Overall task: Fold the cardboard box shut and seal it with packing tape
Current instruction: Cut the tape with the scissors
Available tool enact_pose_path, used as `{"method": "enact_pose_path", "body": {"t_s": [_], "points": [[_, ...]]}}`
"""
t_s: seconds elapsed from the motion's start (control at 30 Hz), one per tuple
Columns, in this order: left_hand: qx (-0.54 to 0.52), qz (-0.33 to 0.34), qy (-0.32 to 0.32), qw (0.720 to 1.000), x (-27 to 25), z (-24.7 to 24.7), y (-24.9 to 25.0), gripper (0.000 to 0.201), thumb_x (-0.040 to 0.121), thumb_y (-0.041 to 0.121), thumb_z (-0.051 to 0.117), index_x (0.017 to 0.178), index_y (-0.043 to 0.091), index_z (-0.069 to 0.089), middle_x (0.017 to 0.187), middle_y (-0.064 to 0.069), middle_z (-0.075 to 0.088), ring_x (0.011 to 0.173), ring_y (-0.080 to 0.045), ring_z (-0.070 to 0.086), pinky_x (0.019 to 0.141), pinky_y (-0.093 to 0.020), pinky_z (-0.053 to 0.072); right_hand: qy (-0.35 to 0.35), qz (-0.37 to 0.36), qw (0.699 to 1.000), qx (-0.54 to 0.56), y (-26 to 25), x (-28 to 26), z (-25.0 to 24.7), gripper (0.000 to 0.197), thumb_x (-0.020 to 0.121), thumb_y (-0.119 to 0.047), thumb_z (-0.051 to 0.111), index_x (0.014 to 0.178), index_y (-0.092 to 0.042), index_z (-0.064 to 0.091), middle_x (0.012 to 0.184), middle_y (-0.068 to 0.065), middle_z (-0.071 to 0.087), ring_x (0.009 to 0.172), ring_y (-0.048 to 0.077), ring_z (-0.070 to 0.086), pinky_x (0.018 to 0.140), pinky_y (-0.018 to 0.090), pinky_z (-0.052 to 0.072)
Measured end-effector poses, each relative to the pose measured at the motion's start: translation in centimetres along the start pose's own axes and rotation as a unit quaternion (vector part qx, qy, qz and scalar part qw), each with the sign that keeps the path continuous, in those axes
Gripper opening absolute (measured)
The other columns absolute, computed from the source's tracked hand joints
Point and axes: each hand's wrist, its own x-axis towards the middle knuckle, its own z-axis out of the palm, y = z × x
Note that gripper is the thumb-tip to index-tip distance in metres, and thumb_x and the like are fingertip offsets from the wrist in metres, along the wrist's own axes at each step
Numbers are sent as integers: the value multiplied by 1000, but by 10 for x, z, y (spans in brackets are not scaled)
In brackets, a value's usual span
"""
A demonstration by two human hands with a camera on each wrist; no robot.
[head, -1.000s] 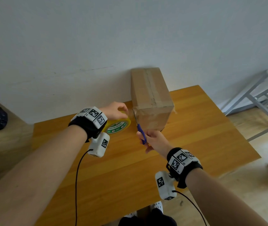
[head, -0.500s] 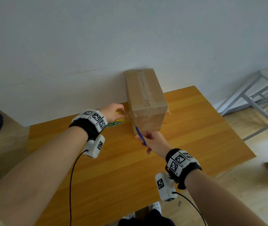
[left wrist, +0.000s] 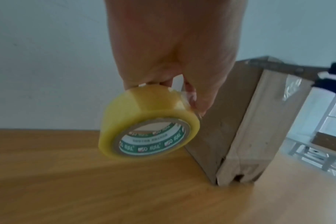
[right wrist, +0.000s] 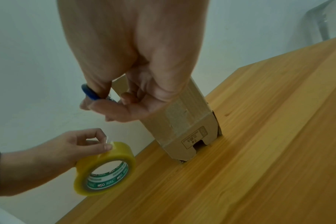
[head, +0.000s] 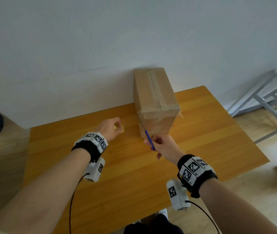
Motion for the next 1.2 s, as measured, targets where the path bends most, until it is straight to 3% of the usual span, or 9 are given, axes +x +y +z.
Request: {"method": "enact_pose_path", "body": {"t_s": [0.2, 0.3, 0.4, 0.6, 0.87, 0.97, 1.07, 1.13, 1.2], "points": [[46, 34, 19, 998, -14, 42, -16, 10, 92, 31, 52, 85, 24, 52, 86, 2, 59, 54, -10, 48, 47, -22, 35, 2, 14, 1000, 4, 3, 0, -2, 28, 85, -32, 68, 79, -7, 56, 73, 9, 57, 57, 15, 52, 45, 23, 49], [67, 60, 56, 994, -22, 60, -21, 19, 91, 32, 52, 110, 26, 53, 102, 4, 61, 88, -16, 60, 76, -30, 46, 3, 13, 1000, -2, 6, 1, -3, 34, 84, -33, 69, 85, -1, 59, 74, 12, 56, 60, 19, 53, 46, 26, 51], [74, 64, 2, 995, -23, 73, -27, 59, 90, 28, 54, 139, 44, 25, 107, 5, 58, 100, -15, 55, 92, -37, 45, 5, 10, 1000, -2, 6, 3, -4, 37, 83, -34, 70, 86, 2, 60, 74, 12, 55, 61, 20, 52, 46, 26, 51], [182, 83, -54, 978, -35, 80, -26, 28, 97, 29, 40, 115, 32, 60, 115, -2, 47, 108, -20, 48, 87, -30, 35, 2, 8, 1000, 1, 6, 3, -3, 34, 82, -35, 70, 83, -4, 57, 76, 15, 55, 63, 22, 53, 46, 28, 52], [197, 74, -133, 969, -44, 96, -38, 25, 97, 25, 41, 107, 28, 64, 111, 0, 44, 108, -19, 43, 87, -29, 36, 2, 24, 1000, 10, 8, 2, -4, 46, 81, -38, 71, 92, 5, 59, 77, 14, 58, 64, 19, 57, 52, 32, 57], [137, 57, -170, 974, -40, 92, -37, 33, 99, 23, 36, 121, 37, 55, 93, 4, 41, 85, -15, 48, 71, -28, 37, 1, 26, 1000, 3, 5, 1, -6, 42, 80, -38, 71, 88, 1, 60, 75, 12, 57, 62, 17, 56, 55, 34, 58], [-21, 29, -104, 994, -27, 71, -20, 39, 98, 19, 36, 135, 31, 42, 87, 2, 54, 70, -20, 56, 58, -31, 44, -3, 32, 999, -5, 2, 0, -8, 37, 80, -38, 72, 82, -5, 57, 72, 9, 55, 60, 16, 56, 57, 37, 59], [-98, 19, 12, 995, -17, 48, -2, 41, 96, 13, 40, 137, 21, 37, 108, -7, 61, 89, -26, 63, 74, -35, 53, -3, 34, 999, -10, 0, -1, -8, 34, 80, -37, 72, 79, -7, 56, 68, 6, 53, 57, 13, 55, 58, 37, 59], [-137, 90, 116, 980, -8, 24, 18, 52, 92, 0, 42, 139, 19, 35, 131, -8, 50, 114, -22, 55, 93, -28, 46, -4, 35, 999, -14, -3, -2, -9, 31, 81, -35, 72, 78, -8, 56, 66, 4, 51, 55, 10, 55, 59, 37, 60]]}}
